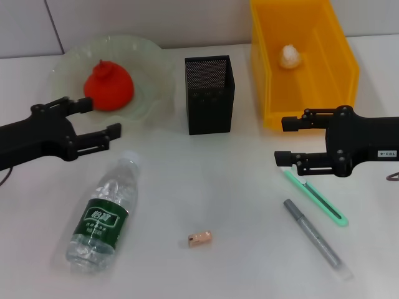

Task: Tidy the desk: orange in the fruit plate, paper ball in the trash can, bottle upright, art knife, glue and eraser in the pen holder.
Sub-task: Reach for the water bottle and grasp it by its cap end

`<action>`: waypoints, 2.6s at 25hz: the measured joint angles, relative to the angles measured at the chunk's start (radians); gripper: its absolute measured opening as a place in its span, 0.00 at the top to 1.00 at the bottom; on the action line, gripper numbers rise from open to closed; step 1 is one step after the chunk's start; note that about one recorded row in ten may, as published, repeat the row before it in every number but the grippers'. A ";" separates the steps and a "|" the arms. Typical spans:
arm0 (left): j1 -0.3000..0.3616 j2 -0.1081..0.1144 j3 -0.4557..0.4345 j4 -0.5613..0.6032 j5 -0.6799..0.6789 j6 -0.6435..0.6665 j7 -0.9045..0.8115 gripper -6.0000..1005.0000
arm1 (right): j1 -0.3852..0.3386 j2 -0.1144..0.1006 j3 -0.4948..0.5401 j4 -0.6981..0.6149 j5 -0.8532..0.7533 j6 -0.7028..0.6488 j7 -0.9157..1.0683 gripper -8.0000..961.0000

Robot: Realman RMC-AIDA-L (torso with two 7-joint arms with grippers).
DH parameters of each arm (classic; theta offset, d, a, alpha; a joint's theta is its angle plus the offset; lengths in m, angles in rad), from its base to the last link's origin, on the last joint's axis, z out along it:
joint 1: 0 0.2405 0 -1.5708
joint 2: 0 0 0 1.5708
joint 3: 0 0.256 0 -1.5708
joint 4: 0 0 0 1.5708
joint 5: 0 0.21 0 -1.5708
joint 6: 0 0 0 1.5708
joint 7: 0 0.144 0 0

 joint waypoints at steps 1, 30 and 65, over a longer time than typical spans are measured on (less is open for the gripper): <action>0.000 0.000 0.000 0.004 0.021 -0.020 -0.026 0.16 | 0.001 0.000 -0.001 0.001 -0.001 0.004 0.000 0.26; -0.095 -0.004 0.279 0.205 0.481 -0.186 -0.875 0.16 | 0.041 0.000 0.001 0.109 -0.006 0.104 -0.079 0.26; -0.243 -0.008 0.372 0.215 0.762 -0.060 -1.262 0.18 | 0.054 0.001 0.010 0.186 0.000 0.109 -0.181 0.26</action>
